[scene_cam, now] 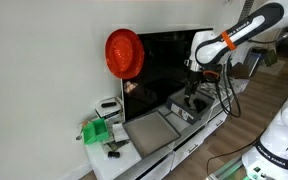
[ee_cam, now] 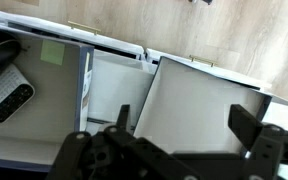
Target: Pick up the shoe box lid and cover the shoe box with the shoe box lid firmly
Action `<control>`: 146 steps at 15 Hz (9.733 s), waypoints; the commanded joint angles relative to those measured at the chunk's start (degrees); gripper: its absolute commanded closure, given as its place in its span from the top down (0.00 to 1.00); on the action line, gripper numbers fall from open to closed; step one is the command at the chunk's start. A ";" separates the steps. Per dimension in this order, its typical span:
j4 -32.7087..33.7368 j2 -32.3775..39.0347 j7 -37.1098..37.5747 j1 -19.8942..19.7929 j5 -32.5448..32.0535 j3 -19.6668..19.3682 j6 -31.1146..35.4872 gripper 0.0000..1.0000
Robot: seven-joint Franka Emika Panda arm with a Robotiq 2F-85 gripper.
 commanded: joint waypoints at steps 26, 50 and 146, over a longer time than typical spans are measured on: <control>8.84 44.78 44.24 18.01 -18.54 -15.67 43.90 1.00; 17.33 59.43 26.26 6.00 1.38 -2.92 54.54 0.30; -0.90 13.49 78.07 5.67 -95.03 12.99 -67.59 0.01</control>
